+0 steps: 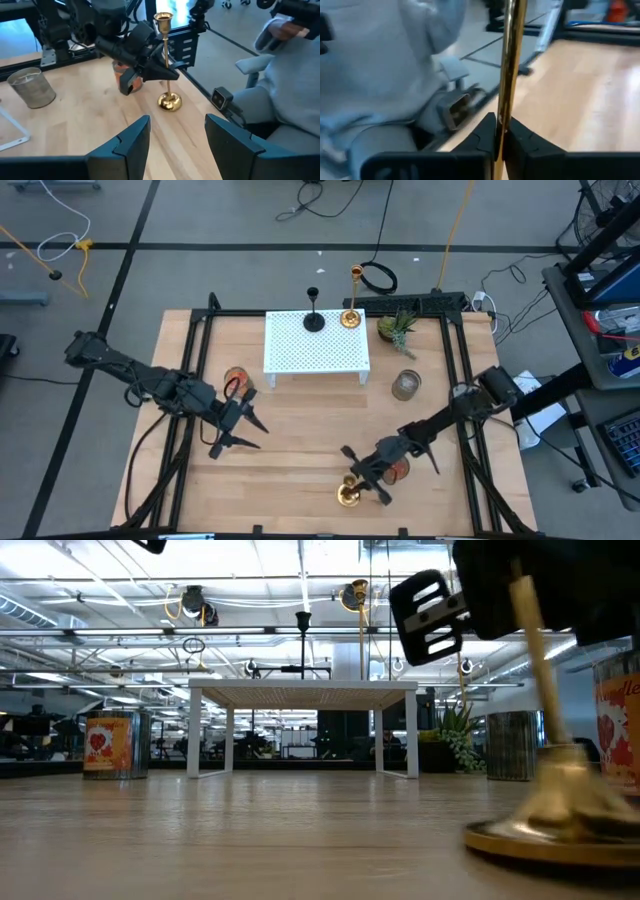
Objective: Pick & Place candle stick holders
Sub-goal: Put the top gold candle holder on the shelf
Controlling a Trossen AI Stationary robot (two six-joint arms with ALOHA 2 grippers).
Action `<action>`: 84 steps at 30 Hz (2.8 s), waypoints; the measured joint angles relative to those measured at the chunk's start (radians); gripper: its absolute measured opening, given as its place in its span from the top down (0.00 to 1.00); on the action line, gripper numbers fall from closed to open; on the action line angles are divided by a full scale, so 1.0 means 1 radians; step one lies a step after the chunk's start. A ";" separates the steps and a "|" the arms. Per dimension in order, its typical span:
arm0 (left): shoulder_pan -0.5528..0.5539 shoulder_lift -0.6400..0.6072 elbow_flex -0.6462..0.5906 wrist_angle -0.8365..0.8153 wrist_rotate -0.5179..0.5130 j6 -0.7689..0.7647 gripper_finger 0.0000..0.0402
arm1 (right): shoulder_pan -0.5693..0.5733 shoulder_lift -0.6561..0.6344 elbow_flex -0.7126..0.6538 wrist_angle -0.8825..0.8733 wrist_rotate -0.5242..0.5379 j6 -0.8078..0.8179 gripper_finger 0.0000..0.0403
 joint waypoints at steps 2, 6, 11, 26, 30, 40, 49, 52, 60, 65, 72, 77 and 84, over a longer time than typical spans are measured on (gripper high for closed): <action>-0.003 0.000 0.000 -0.001 -0.007 -0.002 0.51 | -0.023 -0.004 0.002 0.006 0.065 0.017 0.96; -0.010 0.000 0.000 -0.001 -0.009 -0.029 0.51 | -0.084 -0.028 0.043 -0.011 0.206 0.039 0.97; -0.011 0.016 0.000 -0.001 -0.035 -0.020 0.51 | -0.158 -0.062 0.130 -0.010 0.324 0.035 0.97; -0.009 0.343 0.000 0.247 -0.361 -0.105 0.51 | -0.252 -0.063 0.273 -0.123 0.358 -0.047 0.97; -0.006 0.439 0.000 0.406 -0.361 -0.106 0.51 | -0.255 -0.063 0.273 -0.145 0.359 -0.053 0.98; 0.044 0.525 0.000 0.555 -0.351 -0.166 0.51 | -0.257 -0.063 0.273 -0.154 0.369 -0.081 0.98; 0.034 0.523 0.000 0.504 -0.279 -0.239 0.51 | -0.264 -0.064 0.273 -0.182 0.357 -0.069 0.98; 0.032 0.512 0.000 0.420 -0.312 -0.286 0.51 | -0.265 -0.064 0.273 -0.184 0.358 -0.069 0.98; 0.018 0.508 0.000 0.490 -0.497 -0.275 0.51 | -0.265 -0.065 0.273 -0.113 0.359 -0.068 0.98; 0.024 0.511 0.000 0.596 -0.504 -0.209 0.51 | -0.265 -0.065 0.273 -0.074 0.358 -0.074 0.98; 0.043 0.511 0.000 0.683 -0.483 -0.169 0.51 | -0.279 -0.065 0.273 -0.046 0.357 -0.083 0.98; 0.078 0.511 0.000 0.687 -0.445 -0.169 0.55 | -0.288 -0.065 0.273 -0.046 0.361 -0.085 0.98; 0.101 0.511 0.000 0.681 -0.369 -0.146 0.82 | -0.298 -0.065 0.273 -0.043 0.354 -0.091 0.98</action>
